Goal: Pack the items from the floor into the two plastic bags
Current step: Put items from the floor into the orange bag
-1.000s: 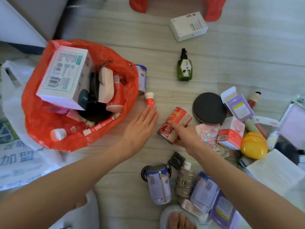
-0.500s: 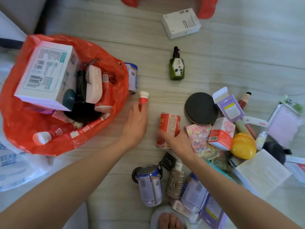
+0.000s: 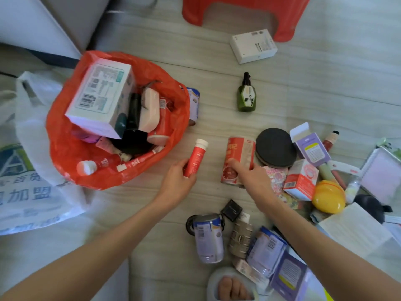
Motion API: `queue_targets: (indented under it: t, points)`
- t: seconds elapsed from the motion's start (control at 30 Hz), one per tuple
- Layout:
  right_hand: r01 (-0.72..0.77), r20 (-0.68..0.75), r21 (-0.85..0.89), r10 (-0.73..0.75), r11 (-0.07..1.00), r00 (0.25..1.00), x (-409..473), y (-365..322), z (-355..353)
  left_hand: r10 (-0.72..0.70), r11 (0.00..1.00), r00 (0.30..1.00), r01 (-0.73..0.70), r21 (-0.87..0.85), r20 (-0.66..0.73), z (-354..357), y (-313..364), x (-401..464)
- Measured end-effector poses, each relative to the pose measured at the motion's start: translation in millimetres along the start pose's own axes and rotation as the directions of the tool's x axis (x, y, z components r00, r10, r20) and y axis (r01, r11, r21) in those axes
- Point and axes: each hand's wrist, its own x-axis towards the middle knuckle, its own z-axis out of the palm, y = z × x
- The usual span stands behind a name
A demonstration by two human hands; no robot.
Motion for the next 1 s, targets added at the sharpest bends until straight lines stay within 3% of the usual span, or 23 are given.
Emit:
queue_targets:
  t: [0.1,0.2,0.37,0.43,0.57,0.67,0.77,0.9,1.0]
  points:
    - [-0.002,0.076,0.167,-0.01,0.986,0.997,-15,-15,16,-0.02,0.987,0.992,-0.001,-0.163,-0.122,-31,2,-20]
    - [-0.043,0.153,0.251,0.004,0.967,0.988,-33,-33,40,-0.148,0.934,0.976,0.084,-0.347,-0.162,-63,1,-35]
    - [-0.101,0.3,0.29,0.01,0.952,0.954,-48,-63,90,-0.409,0.683,0.903,0.205,-0.701,-0.134,-97,-25,-49]
    - [-0.146,0.344,0.304,0.034,0.942,0.938,-49,-75,110,-0.439,0.659,0.882,0.185,-0.729,-0.174,-107,-32,-48]
    - [-0.3,0.425,0.327,0.144,0.896,0.893,-47,-94,149,-0.429,0.713,0.847,0.105,-0.693,-0.313,-119,-31,-34]
    - [-0.37,0.441,0.371,0.189,0.852,0.877,-41,-100,172,-0.396,0.75,0.869,0.12,-0.65,-0.297,-120,-31,-20]
    - [-0.371,0.414,0.315,0.225,0.874,0.882,-37,-99,186,-0.261,0.879,0.883,0.05,-0.474,-0.391,-126,-33,-23]
    - [-0.399,0.422,0.277,0.262,0.874,0.868,-36,-92,198,-0.095,0.986,0.761,-0.018,-0.167,-0.641,-147,-44,-39]
    - [-0.398,0.418,0.297,0.257,0.868,0.872,-36,-90,198,-0.205,0.979,0.704,0.134,-0.157,-0.68,-162,-67,-40]
